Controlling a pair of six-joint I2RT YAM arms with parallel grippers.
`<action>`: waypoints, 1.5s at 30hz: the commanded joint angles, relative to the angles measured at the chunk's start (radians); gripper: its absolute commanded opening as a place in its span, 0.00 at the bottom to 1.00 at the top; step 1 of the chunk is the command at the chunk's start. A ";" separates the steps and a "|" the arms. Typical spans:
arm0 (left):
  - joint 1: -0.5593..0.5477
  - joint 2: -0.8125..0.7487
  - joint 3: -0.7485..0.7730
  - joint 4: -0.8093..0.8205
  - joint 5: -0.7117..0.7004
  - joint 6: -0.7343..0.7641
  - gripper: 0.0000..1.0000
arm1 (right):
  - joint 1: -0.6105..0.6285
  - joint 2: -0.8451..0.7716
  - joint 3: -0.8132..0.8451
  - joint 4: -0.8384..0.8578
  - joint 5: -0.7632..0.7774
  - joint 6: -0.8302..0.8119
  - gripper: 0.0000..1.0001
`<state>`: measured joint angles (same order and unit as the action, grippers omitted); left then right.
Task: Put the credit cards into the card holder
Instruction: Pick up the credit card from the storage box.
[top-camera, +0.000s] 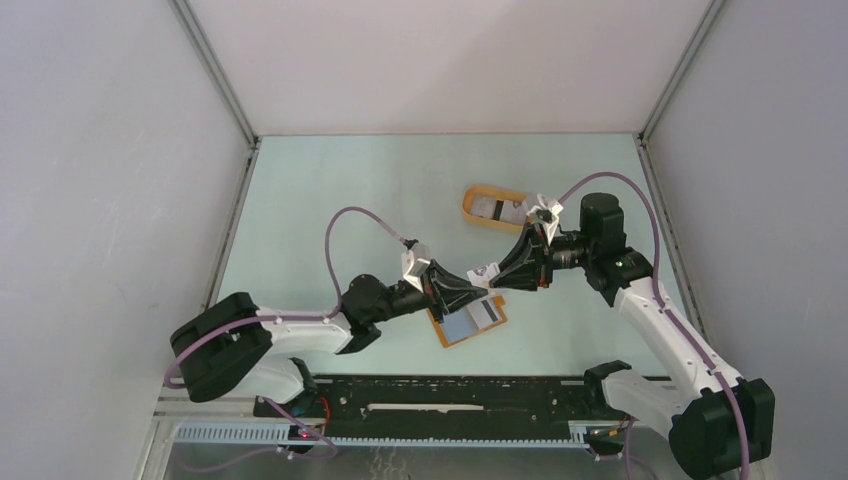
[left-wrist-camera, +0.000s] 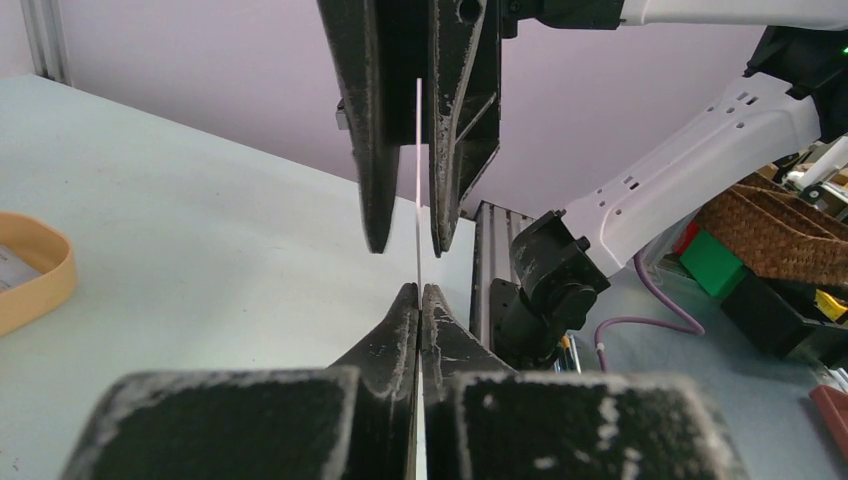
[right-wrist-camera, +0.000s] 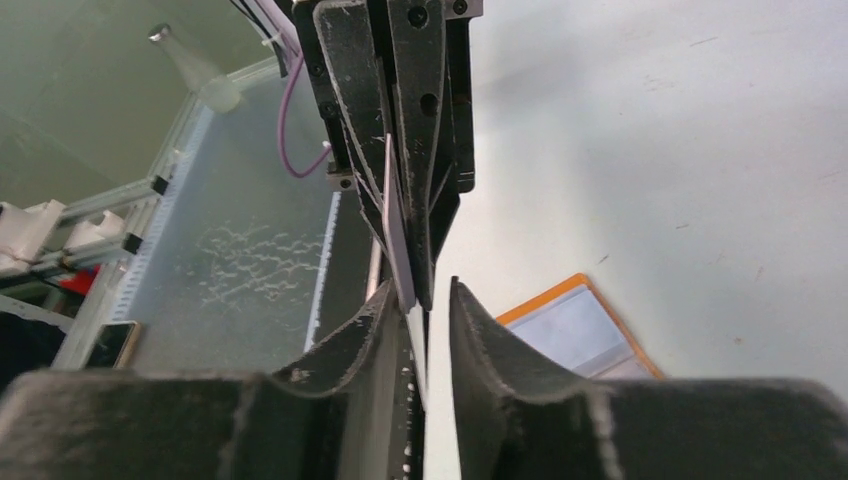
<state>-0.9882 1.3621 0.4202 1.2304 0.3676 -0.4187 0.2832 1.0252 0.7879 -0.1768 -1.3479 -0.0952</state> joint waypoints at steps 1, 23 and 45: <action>-0.004 -0.011 -0.002 0.046 0.010 0.008 0.00 | 0.006 -0.010 0.006 -0.004 0.012 -0.030 0.41; 0.077 -0.113 0.097 -0.556 0.211 -0.011 0.00 | 0.021 0.041 0.050 -0.167 0.087 -0.194 0.64; 0.116 -0.171 0.083 -0.600 0.168 0.003 0.14 | 0.096 0.131 0.100 -0.289 0.114 -0.320 0.00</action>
<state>-0.8856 1.2312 0.4698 0.6163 0.5621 -0.4343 0.3676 1.1542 0.8486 -0.4397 -1.2381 -0.3775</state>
